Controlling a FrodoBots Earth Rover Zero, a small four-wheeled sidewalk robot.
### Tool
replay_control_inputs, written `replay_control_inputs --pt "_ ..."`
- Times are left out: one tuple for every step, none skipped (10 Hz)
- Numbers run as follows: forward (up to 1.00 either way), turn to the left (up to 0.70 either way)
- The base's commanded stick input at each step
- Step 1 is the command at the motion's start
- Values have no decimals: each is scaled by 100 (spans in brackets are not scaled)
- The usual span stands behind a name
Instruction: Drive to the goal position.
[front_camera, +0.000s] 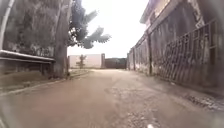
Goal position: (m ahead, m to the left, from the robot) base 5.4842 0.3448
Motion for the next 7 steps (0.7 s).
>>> replay_control_inputs --pt "30 0" --pt "30 0" --pt "30 0" --pt "30 0" --pt "20 0" --pt "4 0" --pt "0 0"
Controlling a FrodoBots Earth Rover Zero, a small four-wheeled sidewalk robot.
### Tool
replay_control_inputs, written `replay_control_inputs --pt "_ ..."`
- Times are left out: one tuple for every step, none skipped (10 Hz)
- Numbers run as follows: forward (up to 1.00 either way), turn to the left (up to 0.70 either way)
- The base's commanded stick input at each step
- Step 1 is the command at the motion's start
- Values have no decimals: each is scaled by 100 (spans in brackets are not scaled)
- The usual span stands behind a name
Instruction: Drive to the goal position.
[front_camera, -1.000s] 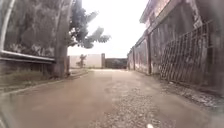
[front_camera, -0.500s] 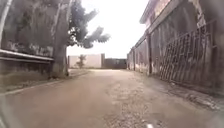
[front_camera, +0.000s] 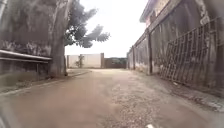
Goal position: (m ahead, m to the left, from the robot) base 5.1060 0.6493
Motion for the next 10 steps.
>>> replay_control_inputs --pt "0 0" --pt "0 0" --pt "0 0" --pt "0 0" --pt "0 0" --pt "0 0" --pt "0 0" --pt "0 0" --pt "7 0" --pt "24 0"
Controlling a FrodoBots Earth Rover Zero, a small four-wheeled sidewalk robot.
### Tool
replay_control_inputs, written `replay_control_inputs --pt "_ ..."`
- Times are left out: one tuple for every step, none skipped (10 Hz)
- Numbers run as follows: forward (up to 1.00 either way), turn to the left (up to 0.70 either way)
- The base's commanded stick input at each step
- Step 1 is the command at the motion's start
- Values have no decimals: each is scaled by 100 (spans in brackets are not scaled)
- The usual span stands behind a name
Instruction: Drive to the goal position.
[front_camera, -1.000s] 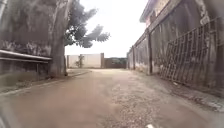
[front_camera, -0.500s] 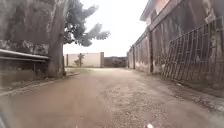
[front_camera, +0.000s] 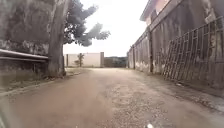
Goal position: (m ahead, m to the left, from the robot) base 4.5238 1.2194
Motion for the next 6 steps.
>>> replay_control_inputs --pt "30 0" --pt "30 0" --pt "30 0" --pt "30 0" --pt "30 0" --pt "30 0"
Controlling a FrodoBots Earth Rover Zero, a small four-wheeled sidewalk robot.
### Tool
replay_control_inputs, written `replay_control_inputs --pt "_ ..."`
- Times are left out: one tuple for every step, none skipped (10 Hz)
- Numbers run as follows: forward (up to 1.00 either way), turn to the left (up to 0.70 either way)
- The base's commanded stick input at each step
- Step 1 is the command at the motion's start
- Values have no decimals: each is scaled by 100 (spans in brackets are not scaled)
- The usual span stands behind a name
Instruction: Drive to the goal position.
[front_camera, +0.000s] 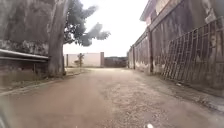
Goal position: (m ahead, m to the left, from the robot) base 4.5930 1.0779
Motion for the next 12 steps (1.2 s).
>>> replay_control_inputs --pt "30 0" --pt "30 0" --pt "30 0" --pt "30 0" --pt "30 0" --pt "30 0" --pt "30 0" --pt "30 0" --pt "30 0" --pt "30 0" --pt "30 0" --pt "30 0"
